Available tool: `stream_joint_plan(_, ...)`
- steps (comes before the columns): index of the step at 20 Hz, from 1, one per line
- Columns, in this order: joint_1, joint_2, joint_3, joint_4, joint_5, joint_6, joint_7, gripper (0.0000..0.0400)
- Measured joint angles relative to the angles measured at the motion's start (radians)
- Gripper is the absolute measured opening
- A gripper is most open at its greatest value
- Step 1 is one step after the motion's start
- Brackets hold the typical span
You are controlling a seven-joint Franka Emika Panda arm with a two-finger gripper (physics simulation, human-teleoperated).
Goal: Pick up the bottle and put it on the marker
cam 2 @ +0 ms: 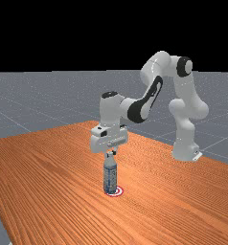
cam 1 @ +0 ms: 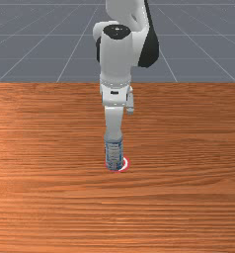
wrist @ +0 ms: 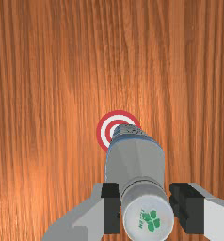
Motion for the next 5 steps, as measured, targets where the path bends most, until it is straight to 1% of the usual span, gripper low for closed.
stream_joint_plan(2, -0.001, -0.023, 0.001, -0.042, -0.002, 0.041, -0.007, 0.0163)
stream_joint_plan(4, -0.001, -0.03, 0.001, -0.053, -0.003, 0.044, -0.009, 0.0162)
stream_joint_plan(5, -0.004, -0.031, 0.003, -0.052, 0.009, 0.041, -0.008, 0.0162)
